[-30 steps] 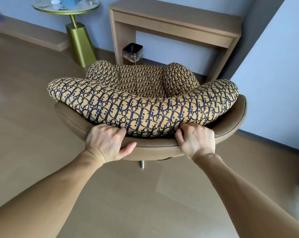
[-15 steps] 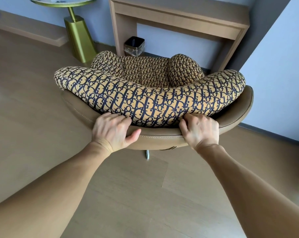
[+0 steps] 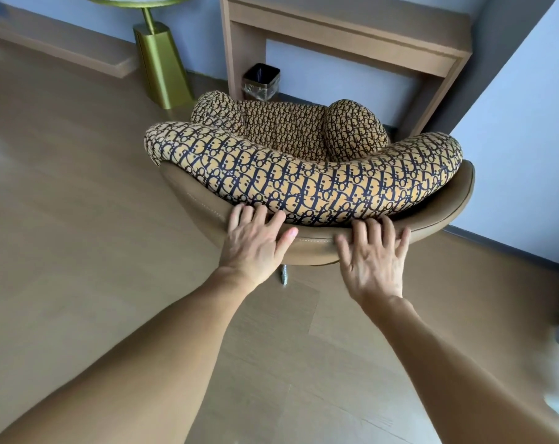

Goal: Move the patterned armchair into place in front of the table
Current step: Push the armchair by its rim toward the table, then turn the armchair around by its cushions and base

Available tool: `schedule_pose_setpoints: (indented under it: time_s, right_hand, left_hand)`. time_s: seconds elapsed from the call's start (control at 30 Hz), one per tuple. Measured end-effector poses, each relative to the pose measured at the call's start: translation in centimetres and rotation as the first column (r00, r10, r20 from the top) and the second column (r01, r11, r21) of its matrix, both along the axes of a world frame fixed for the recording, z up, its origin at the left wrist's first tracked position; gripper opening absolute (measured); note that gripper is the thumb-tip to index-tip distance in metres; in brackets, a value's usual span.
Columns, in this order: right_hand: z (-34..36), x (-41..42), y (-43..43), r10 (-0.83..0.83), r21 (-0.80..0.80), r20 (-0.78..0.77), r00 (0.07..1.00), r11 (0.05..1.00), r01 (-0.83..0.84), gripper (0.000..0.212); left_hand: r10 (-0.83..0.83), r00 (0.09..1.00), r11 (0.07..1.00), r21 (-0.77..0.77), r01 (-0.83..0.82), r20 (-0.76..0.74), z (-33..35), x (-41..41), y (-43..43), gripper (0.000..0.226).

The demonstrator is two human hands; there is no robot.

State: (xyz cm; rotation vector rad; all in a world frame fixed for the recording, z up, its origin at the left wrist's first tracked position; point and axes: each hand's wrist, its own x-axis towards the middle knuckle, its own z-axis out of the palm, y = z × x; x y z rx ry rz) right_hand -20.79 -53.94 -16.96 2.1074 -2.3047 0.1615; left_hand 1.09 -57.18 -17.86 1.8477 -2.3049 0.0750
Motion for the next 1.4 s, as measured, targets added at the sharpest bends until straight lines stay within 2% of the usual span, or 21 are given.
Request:
schedule_pose_setpoints:
  time_s: [0.07, 0.17, 0.23, 0.4, 0.53, 0.6, 0.67, 0.77, 0.87, 0.93, 1.0, 1.07, 1.13, 1.17, 1.27, 1.33, 1.4]
  right_hand:
    - [0.6, 1.6, 1.2, 0.049, 0.092, -0.041, 0.998, 0.995, -0.045, 0.082]
    - [1.1, 4.3, 2.0, 0.162, 0.124, -0.098, 0.982, 0.981, -0.150, 0.091]
    - [1.3, 5.7, 1.2, 0.189, 0.120, -0.115, 0.975, 0.977, -0.175, 0.086]
    - [1.3, 4.8, -1.1, 0.165, 0.179, -0.145, 0.976, 0.974, -0.138, 0.056]
    - [2.5, 2.7, -1.4, 0.177, 0.188, -0.133, 0.975, 0.971, -0.150, 0.048]
    - [3.3, 2.1, -1.4, 0.177, 0.171, -0.122, 0.977, 0.973, -0.156, 0.045]
    - [3.7, 1.7, -1.4, 0.151, 0.158, -0.106, 0.983, 0.978, -0.134, 0.048]
    - [4.3, 1.5, -1.5, 0.100, 0.254, -0.090, 0.991, 0.964, -0.075, 0.068]
    - [5.6, 1.8, -2.0, 0.021, 0.348, -0.076, 0.997, 0.938, 0.006, 0.079]
    - [6.5, 2.8, -2.7, -0.039, 0.280, 0.054, 0.998, 0.960, 0.023, 0.074]
    - [6.5, 6.2, -4.4, 0.012, 0.065, 0.277, 0.961, 0.997, -0.031, 0.065]
    - [6.6, 12.1, -7.4, 0.133, -0.035, 0.356, 0.925, 0.991, -0.129, 0.062]
    - [6.2, 18.2, -10.9, 0.159, 0.063, 0.343, 0.926, 0.979, -0.192, 0.070]
    - [5.8, 20.7, -12.8, 0.155, 0.124, 0.297, 0.942, 0.972, -0.199, 0.078]
    - [4.5, 25.6, -17.8, 0.172, 0.215, 0.154, 0.973, 0.955, -0.203, 0.099]
    - [3.9, 27.4, -20.5, 0.204, 0.292, 0.094, 0.975, 0.930, -0.222, 0.110]
    - [3.7, 28.6, -22.8, 0.237, 0.375, 0.068, 0.969, 0.894, -0.245, 0.119]
  left_hand:
    - [-0.008, 1.000, 0.997, 0.081, 0.006, 0.020, 0.8, 0.2, -0.1, 0.068]
    - [-0.043, 0.998, 0.983, 0.179, 0.035, 0.042, 1.8, 0.1, -0.1, 0.072]
    - [-0.061, 0.997, 0.971, 0.233, 0.049, 0.046, 2.1, 0.0, -0.4, 0.070]
    - [-0.120, 0.993, 0.927, 0.357, 0.117, -0.013, 2.5, -1.1, -1.0, 0.068]
    - [-0.308, 0.948, 0.833, 0.458, 0.309, -0.079, 4.3, -0.2, -1.5, 0.074]
    - [-0.404, 0.912, 0.805, 0.448, 0.389, -0.066, 5.0, 2.7, -2.3, 0.069]
    - [-0.387, 0.922, 0.833, 0.416, 0.364, -0.030, 5.6, 6.9, -3.3, 0.066]
    - [-0.389, 0.921, 0.853, 0.387, 0.351, 0.022, 5.5, 13.3, -4.8, 0.076]
    - [-0.441, 0.896, 0.847, 0.354, 0.397, 0.048, 5.7, 17.3, -6.7, 0.081]
    - [-0.380, 0.925, 0.905, 0.213, 0.368, 0.021, 6.2, 18.6, -9.0, 0.075]
    - [-0.186, 0.980, 0.971, 0.137, 0.194, -0.069, 6.7, 19.0, -12.1, 0.073]
    - [-0.004, 0.988, 0.959, 0.281, 0.047, -0.152, 6.9, 19.3, -15.6, 0.070]
    - [0.124, 0.962, 0.850, 0.527, 0.024, -0.244, 6.4, 20.0, -18.8, 0.061]
    - [0.120, 0.962, 0.805, 0.592, 0.049, -0.244, 5.9, 20.5, -20.2, 0.057]
    - [0.089, 0.973, 0.740, 0.668, 0.078, -0.213, 4.7, 22.3, -23.1, 0.049]
    - [0.181, 0.946, 0.671, 0.737, 0.082, -0.270, 4.8, 23.4, -24.6, 0.052]
    - [0.243, 0.897, 0.664, 0.738, 0.123, -0.368, 4.6, 24.2, -25.7, 0.055]
